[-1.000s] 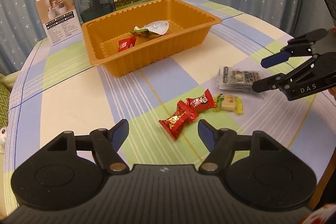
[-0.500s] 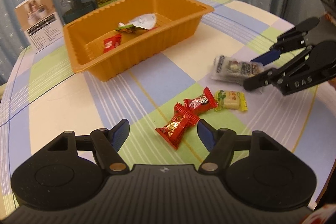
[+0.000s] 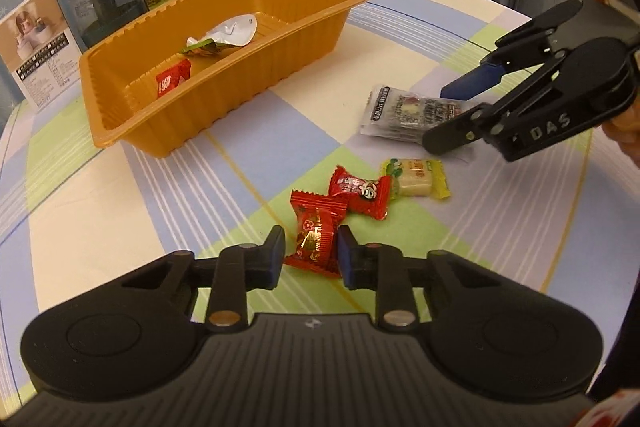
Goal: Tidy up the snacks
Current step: 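Grasp a red candy with the left tool while the right tool grasps the clear snack packet, then carry the red candy and clear packet over the tray and open the left tool, then lower the clear snack packet into the tray and open the right tool, then move both tools back toward the red candy and yellow-green candy on the table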
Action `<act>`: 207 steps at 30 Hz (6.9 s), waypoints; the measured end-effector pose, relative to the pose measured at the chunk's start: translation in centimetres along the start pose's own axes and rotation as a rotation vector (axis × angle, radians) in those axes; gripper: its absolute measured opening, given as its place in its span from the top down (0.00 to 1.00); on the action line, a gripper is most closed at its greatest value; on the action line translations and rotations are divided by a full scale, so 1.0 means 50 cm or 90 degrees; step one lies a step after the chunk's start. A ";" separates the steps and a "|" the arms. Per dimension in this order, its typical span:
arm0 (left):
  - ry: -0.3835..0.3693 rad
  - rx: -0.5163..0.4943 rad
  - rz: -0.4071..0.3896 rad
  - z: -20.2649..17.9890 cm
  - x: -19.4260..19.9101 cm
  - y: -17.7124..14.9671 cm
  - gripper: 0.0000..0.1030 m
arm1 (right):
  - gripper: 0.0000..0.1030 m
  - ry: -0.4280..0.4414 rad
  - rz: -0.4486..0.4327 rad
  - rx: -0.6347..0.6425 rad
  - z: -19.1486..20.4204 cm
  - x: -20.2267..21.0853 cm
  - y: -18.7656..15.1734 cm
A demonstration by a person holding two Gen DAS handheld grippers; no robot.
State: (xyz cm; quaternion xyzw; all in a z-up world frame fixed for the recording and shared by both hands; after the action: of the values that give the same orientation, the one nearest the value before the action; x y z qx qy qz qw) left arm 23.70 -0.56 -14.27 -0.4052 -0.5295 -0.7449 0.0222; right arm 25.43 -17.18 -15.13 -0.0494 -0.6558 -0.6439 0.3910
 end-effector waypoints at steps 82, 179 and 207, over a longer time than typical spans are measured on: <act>0.191 0.288 -0.173 0.271 -0.032 0.222 0.83 | 0.64 -0.139 -0.215 -0.121 -0.035 -0.114 0.302; 0.164 0.294 -0.109 0.038 0.162 0.032 0.20 | 0.39 -0.113 -0.150 -0.127 0.042 0.159 -0.004; 0.217 0.340 -0.064 0.043 0.143 -0.037 0.13 | 0.54 -0.021 -0.066 0.031 0.111 0.004 -0.029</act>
State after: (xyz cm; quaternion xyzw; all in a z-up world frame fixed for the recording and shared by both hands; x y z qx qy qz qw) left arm 19.28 4.80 -10.97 -0.2277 -0.7144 -0.6368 0.1797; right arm 21.96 -12.61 -15.43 -0.0168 -0.6795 -0.6460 0.3474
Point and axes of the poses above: each gripper's, at about its wrist camera, not at the fingertips, and x roughly against the way its jaws point, z to its left, y to its top, the point moved 3 cm from there along -x, roughly the way its jaws point, and after that the axes turned 14 degrees about -z, right-handed, at the moved point
